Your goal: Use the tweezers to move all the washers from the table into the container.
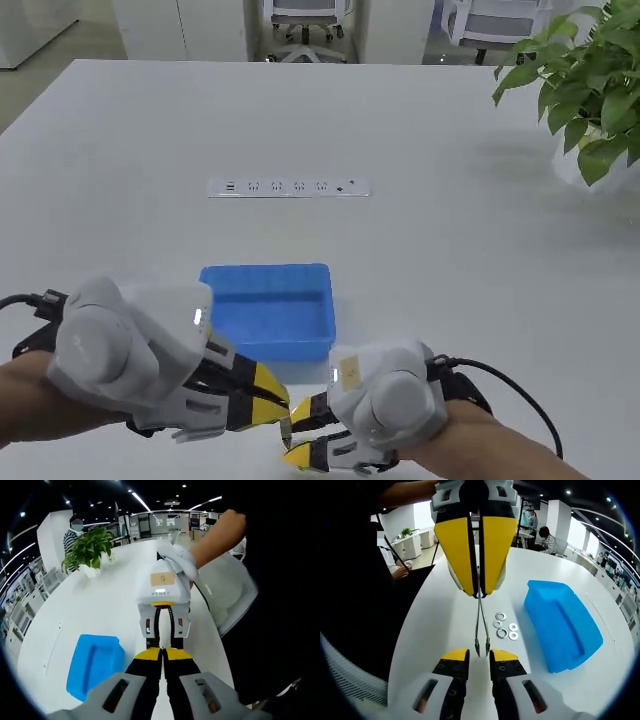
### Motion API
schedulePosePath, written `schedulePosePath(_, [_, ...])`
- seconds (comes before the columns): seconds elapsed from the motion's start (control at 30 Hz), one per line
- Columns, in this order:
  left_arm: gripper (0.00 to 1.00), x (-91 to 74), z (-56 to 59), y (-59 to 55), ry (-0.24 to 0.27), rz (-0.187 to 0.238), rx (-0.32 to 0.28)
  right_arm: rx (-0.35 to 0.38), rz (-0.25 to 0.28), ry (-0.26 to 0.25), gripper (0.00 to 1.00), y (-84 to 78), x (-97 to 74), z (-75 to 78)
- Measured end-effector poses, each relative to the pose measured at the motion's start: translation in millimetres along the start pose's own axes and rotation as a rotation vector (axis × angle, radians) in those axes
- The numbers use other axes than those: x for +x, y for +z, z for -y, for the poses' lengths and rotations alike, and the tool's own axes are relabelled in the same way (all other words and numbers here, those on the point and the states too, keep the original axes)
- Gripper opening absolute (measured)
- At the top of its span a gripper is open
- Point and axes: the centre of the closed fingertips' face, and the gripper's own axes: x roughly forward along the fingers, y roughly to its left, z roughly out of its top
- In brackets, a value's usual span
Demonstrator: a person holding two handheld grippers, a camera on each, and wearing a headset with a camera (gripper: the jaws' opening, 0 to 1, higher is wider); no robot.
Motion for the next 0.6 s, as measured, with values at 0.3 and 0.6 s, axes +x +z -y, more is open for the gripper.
schedulePosePath(0.3, [0.05,-3.5,-6.6,6.4,0.013,0.012,0.007,0.048,-0.001,-0.066,0.27,-2.2,-15.0,12.1])
schedulePosePath(0.6, [0.05,-2.0,-8.3,10.7,0.01,0.02,0.013,0.099,0.013,-0.151,0.36,-7.9,-34.7,24.3])
